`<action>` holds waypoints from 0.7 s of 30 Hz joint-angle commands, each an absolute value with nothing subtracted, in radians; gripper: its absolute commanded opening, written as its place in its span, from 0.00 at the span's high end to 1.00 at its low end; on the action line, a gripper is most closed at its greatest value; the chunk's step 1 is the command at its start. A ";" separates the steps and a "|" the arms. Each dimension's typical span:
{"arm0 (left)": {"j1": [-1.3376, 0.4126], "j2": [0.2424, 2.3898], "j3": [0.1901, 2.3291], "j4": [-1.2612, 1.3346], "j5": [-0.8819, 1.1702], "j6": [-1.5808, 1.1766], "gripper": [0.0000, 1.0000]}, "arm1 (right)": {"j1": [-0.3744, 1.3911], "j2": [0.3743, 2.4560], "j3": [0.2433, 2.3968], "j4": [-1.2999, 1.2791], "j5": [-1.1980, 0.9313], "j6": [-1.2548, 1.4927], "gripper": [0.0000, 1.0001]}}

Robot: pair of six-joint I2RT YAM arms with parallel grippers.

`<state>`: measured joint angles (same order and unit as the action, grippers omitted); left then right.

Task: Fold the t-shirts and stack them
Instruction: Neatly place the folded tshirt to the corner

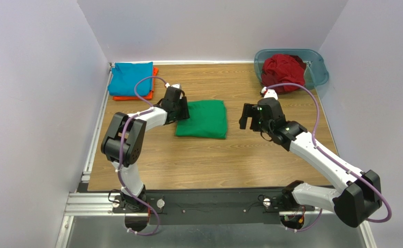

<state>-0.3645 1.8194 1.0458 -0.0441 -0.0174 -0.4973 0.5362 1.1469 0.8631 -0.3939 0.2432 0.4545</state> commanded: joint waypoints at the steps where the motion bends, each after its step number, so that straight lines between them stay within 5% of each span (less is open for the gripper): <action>1: -0.402 1.871 1.069 -0.178 -0.086 -0.525 0.39 | 0.531 1.129 0.871 -0.405 0.281 0.454 0.00; 7: -0.457 1.950 1.160 -0.291 -0.189 -0.569 0.53 | 0.531 1.127 0.865 -0.406 0.275 0.457 0.00; 10: -0.462 1.965 1.180 -0.308 -0.206 -0.580 0.67 | 0.531 1.121 0.862 -0.405 0.273 0.457 0.00; 14: -0.463 1.973 1.196 -0.313 -0.215 -0.565 1.00 | 0.531 1.114 0.859 -0.405 0.281 0.459 0.00; 21: -0.459 1.974 1.365 -0.423 -0.406 -0.519 1.00 | 0.531 1.115 0.859 -0.405 0.278 0.462 0.00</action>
<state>-0.4644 1.9530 1.2980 -0.2977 -0.2325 -0.5587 0.5362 1.1297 0.8627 -0.3946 0.2493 0.4553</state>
